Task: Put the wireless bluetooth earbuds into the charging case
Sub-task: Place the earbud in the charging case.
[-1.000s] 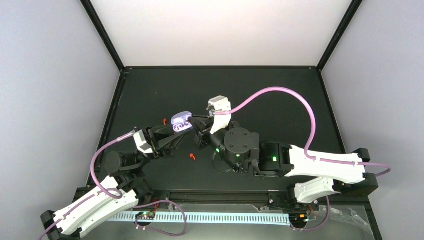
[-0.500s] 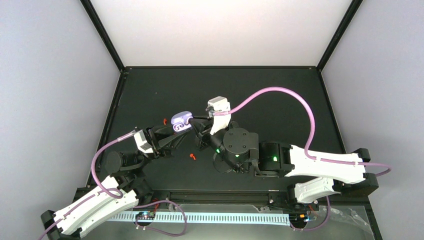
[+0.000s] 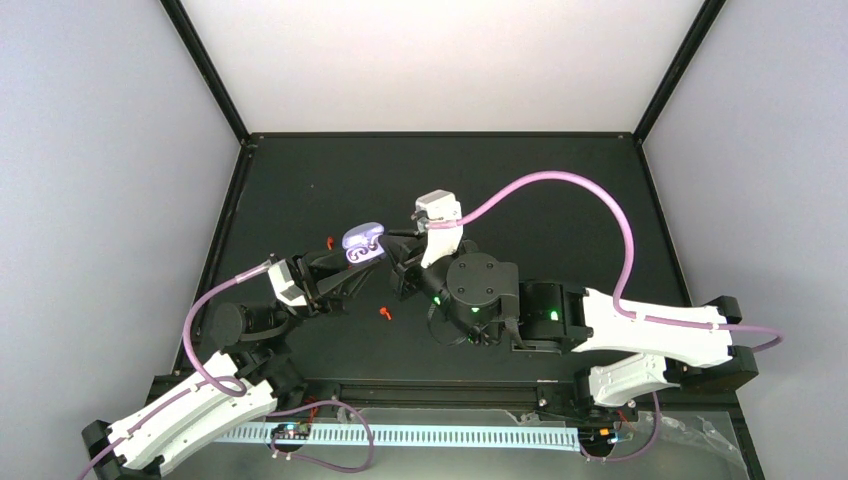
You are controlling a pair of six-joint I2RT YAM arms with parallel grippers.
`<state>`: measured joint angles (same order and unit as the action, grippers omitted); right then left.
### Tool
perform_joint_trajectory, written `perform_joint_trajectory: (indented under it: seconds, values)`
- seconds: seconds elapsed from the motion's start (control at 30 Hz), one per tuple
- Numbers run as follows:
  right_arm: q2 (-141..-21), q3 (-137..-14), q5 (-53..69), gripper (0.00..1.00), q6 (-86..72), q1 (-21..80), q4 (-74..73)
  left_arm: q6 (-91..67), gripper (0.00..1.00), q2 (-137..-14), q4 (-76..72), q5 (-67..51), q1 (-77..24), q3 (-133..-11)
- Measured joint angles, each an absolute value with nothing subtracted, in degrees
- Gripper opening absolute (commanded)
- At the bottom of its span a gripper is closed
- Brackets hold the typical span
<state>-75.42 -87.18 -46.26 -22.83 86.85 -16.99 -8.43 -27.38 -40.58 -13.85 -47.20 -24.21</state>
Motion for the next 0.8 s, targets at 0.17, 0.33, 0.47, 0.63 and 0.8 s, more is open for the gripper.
perform_joint_trajectory:
  seconds: [0.17,0.33,0.47,0.63,0.8]
  values:
    - [-75.79,-88.07,-46.44,0.14,-22.83,86.85,-17.82,-8.51,0.02,-27.38,-40.6,-13.85,-47.2,-24.18]
    - [-75.96,-88.38,-46.46,0.14,-22.81,86.85,-18.65,-8.58,0.02,-27.4,-40.6,-13.85,-47.2,-24.18]
    - [-75.96,-88.4,-46.37,0.1,-22.48,86.85,-18.87,-8.6,0.01,-27.4,-40.56,-13.85,-47.2,-24.16]
    - [-75.96,-88.4,-46.3,0.09,-22.28,86.85,-18.94,-8.67,0.01,-27.51,-40.49,-13.76,-47.2,-24.16]
    - [-75.96,-88.71,-46.06,0.06,-22.17,86.85,-19.44,-8.71,0.02,-27.51,-40.51,-13.74,-47.2,-24.16]
